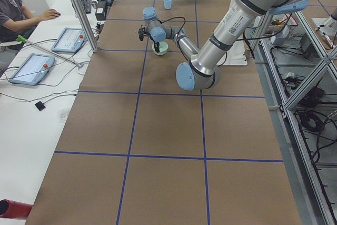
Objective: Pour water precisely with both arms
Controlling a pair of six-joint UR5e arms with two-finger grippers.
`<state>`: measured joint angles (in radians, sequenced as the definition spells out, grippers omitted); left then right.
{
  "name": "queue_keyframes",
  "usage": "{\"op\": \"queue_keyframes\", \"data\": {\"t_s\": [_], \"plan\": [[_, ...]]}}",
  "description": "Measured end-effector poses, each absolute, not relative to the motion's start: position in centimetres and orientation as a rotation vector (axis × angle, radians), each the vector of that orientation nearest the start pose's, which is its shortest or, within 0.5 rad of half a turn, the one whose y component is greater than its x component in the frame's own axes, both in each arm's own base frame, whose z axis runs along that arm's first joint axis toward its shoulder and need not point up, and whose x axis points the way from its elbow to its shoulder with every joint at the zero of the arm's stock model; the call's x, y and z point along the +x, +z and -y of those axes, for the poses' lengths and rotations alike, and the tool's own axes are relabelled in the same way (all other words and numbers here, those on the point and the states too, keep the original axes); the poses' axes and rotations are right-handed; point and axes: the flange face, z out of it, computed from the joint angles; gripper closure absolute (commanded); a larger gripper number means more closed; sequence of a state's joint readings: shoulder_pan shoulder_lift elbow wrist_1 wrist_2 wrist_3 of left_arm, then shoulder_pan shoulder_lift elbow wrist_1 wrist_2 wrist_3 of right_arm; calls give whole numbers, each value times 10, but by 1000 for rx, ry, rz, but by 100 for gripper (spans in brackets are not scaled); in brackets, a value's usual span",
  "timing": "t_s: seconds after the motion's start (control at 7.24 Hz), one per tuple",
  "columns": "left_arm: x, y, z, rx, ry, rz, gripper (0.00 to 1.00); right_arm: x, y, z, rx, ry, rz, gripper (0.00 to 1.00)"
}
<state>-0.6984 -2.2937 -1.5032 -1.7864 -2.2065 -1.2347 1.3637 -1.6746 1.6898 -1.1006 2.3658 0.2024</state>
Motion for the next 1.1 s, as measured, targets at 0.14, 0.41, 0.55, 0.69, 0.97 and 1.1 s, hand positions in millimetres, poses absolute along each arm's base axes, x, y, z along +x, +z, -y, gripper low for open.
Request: {"op": "queue_keyframes", "data": {"t_s": [0.14,0.41,0.55,0.69,0.97,1.1], "plan": [[469,241,509,-95,-65,-1026,26,-56,591,463,338,-242,875,0],[437,262,503,-99,-80,-1028,26,-79,599,428,455,-337,913,0],[433,266,502,-101,-83,-1027,26,-83,611,409,511,-373,930,0],[431,270,501,-102,-84,-1025,26,-86,627,397,556,-387,940,0],[429,271,499,-102,-85,-1026,26,-95,660,381,667,-420,924,0],[428,270,499,-101,-85,-1028,26,-101,669,376,697,-432,917,0]]}}
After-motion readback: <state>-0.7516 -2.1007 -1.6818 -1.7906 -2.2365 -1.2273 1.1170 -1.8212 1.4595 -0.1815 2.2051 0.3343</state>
